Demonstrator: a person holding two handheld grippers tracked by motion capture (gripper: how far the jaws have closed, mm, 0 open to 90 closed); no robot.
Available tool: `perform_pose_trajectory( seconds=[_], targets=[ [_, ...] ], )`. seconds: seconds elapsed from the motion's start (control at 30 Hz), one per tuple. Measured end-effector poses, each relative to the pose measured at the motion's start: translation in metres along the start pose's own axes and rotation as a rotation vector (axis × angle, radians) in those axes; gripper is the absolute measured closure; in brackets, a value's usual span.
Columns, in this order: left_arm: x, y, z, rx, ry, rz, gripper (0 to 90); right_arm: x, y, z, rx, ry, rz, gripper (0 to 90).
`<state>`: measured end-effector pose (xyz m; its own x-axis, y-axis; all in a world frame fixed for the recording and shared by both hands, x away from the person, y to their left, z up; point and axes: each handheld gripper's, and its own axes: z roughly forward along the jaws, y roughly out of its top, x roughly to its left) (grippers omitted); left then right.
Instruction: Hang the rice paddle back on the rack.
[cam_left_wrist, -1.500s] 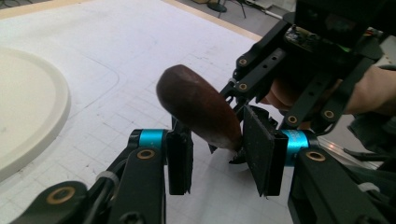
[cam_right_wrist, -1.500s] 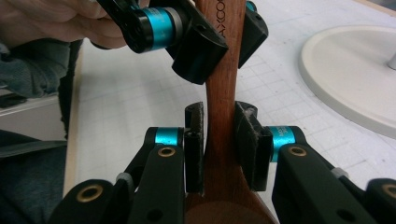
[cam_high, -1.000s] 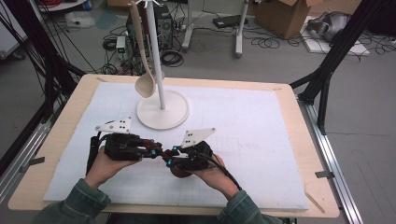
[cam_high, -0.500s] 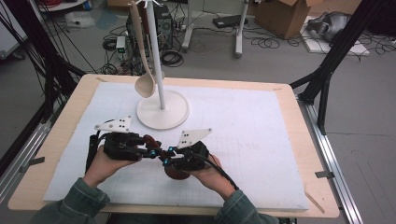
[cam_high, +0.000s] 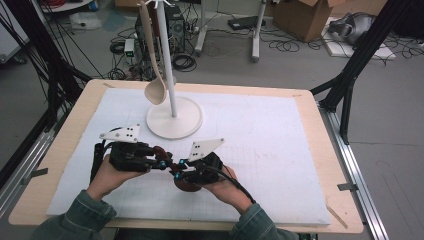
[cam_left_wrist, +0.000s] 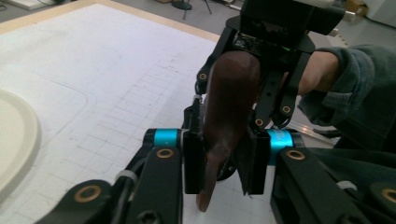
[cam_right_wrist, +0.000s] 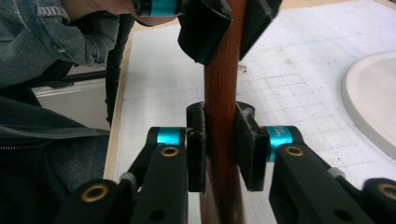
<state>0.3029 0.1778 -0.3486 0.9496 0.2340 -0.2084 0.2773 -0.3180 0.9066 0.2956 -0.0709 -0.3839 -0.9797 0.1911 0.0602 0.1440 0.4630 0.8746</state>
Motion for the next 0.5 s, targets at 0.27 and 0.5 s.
perform_pose_trajectory(
  seconds=[0.27, 0.5],
  targets=[
    [0.000, -0.006, -0.010, 0.007, 0.067, 0.019, 59.2, -0.007, -0.002, -0.004, -0.018, 0.000, 0.048, 77.8],
    [0.000, -0.013, -0.018, -0.010, 0.101, 0.018, 54.4, -0.014, -0.001, -0.005, -0.040, 0.003, 0.079, 77.8]
  ],
)
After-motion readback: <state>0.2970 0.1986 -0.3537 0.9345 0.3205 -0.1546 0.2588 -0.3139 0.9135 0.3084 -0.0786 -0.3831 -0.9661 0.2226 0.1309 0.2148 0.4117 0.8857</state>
